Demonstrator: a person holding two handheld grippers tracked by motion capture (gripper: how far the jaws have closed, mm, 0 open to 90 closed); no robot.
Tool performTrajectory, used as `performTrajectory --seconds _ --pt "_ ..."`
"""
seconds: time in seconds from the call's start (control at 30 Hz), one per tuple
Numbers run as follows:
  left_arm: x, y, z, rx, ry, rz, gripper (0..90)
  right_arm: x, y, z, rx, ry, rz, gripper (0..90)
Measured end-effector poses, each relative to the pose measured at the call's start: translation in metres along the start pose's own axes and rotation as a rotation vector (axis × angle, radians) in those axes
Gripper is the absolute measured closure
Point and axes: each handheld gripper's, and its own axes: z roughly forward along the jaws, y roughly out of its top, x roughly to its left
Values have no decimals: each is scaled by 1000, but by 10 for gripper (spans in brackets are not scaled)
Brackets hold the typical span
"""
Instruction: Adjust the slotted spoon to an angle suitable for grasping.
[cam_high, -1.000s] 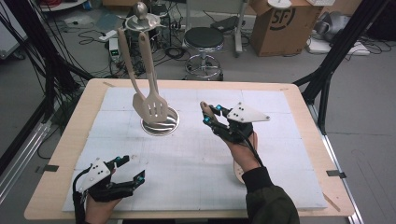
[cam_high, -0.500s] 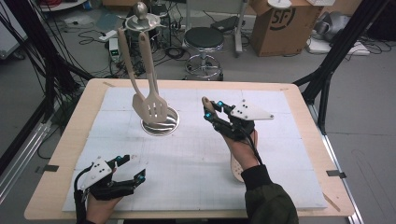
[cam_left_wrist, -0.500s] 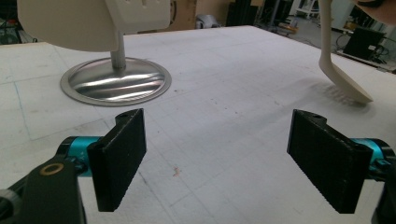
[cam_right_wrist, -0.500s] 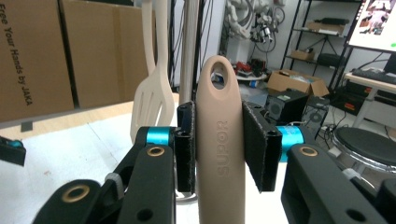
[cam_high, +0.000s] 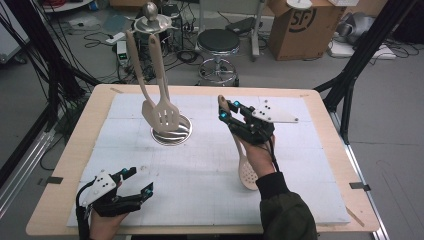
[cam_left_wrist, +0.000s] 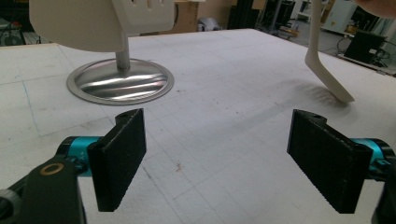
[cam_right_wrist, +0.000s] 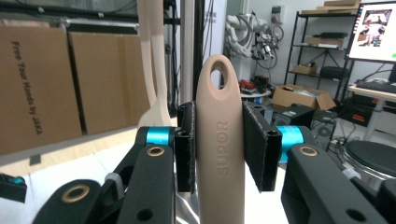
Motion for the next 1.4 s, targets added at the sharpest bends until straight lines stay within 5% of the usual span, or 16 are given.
performTrajectory --seconds 0.83,1.4 --pt "3 0 -1 -7 -3 -6 201 0 17 22 -93 35 35 675" --pt "2 0 -1 -2 -4 -3 201 1 21 17 -177 74 80 676"
